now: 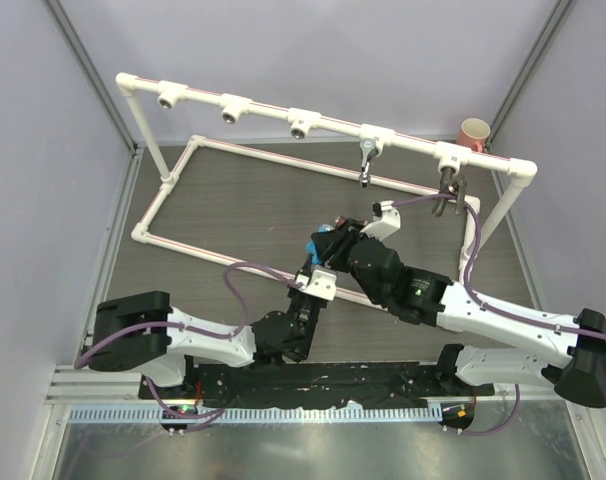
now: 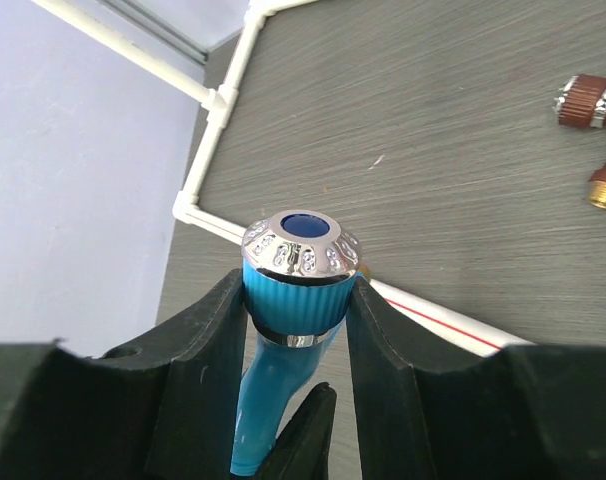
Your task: Install the water faucets
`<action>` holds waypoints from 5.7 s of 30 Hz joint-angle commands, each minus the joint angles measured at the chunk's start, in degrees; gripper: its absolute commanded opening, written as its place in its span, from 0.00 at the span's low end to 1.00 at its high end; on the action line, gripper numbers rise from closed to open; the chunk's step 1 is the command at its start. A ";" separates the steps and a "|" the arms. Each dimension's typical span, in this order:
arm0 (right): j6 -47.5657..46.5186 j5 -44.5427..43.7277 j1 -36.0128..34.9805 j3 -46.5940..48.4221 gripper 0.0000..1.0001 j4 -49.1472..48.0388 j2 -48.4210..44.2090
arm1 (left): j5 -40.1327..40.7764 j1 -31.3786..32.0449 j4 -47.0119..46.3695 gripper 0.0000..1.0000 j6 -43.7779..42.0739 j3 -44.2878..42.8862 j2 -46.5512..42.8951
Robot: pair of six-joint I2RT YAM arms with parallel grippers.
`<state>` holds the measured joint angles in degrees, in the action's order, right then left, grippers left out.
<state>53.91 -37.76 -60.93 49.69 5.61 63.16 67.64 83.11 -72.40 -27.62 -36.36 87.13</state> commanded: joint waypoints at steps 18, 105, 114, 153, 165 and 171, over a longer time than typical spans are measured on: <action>-31.82 14.19 -0.07 -15.05 0.85 -29.68 -16.04 | -12.25 -9.63 23.95 0.00 37.19 14.30 -37.45; -73.77 32.30 0.11 -11.37 0.01 -16.42 -12.18 | -97.08 -40.22 111.43 0.80 56.18 -41.16 -13.31; -73.69 32.57 0.11 -11.20 0.01 -16.24 -11.92 | -98.57 -40.31 109.93 0.65 56.18 -40.90 -12.52; -51.54 31.06 7.38 47.22 0.84 24.53 8.79 | -50.59 -46.90 99.30 0.00 44.75 -13.31 -59.17; -47.06 49.43 41.98 71.06 0.82 34.91 21.39 | -50.41 -46.90 96.66 0.00 41.86 -7.76 -66.21; -46.96 51.45 53.52 68.44 0.82 38.86 20.08 | -51.73 -46.90 96.22 0.00 40.27 -6.97 -67.44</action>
<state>6.31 9.47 -12.93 117.80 40.36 85.67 16.45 36.36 28.82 14.41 -43.90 20.82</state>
